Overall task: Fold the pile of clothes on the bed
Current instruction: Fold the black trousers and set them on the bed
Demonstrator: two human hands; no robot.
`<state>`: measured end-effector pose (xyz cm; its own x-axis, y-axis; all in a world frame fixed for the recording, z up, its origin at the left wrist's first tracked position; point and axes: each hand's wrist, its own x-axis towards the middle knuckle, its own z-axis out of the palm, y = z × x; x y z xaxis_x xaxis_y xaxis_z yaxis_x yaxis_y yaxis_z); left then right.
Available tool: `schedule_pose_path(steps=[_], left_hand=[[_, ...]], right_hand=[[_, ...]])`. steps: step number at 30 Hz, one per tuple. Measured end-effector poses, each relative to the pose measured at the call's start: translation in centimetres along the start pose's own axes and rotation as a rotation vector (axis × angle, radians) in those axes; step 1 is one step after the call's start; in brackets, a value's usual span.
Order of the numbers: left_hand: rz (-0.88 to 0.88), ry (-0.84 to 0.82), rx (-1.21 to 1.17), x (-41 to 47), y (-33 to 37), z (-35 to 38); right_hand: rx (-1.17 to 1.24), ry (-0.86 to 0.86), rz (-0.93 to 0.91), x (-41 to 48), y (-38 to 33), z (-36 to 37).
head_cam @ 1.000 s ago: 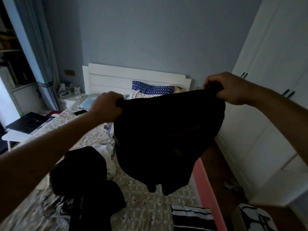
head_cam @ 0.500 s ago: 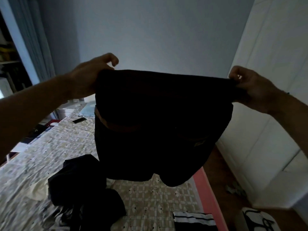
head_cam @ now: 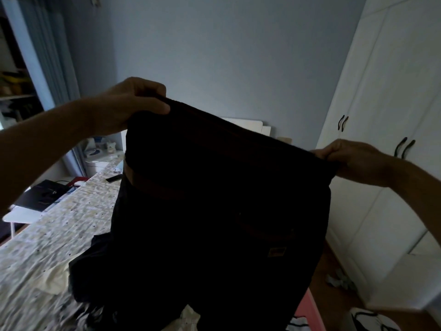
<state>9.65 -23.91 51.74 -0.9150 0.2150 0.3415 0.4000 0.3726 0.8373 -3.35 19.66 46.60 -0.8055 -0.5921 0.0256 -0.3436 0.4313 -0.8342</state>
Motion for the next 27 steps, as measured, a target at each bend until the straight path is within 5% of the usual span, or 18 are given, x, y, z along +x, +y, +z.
schedule_pose_path(steps=[5,8,14,17,23,27], left_hand=[[0.046,-0.003,0.137,0.0,0.0,0.3],[0.047,-0.016,0.320,0.4,-0.1,0.9],[-0.046,0.018,0.513,0.0,-1.1,-0.5],[-0.071,0.087,0.503,-0.3,-2.6,-0.2],[-0.440,0.269,0.463,1.7,-8.3,4.0],[-0.454,0.308,0.470,2.9,-9.9,8.3]], right_hand=[[-0.302,-0.122,0.041,-1.0,1.9,4.4],[-0.510,-0.157,-0.114,-0.8,3.5,7.1],[0.013,0.242,-0.170,-0.1,3.3,5.7],[0.187,0.308,-0.121,0.6,2.1,4.6],[-0.213,0.422,0.168,3.9,1.1,5.7],[-0.180,0.374,0.172,4.6,-0.2,9.7]])
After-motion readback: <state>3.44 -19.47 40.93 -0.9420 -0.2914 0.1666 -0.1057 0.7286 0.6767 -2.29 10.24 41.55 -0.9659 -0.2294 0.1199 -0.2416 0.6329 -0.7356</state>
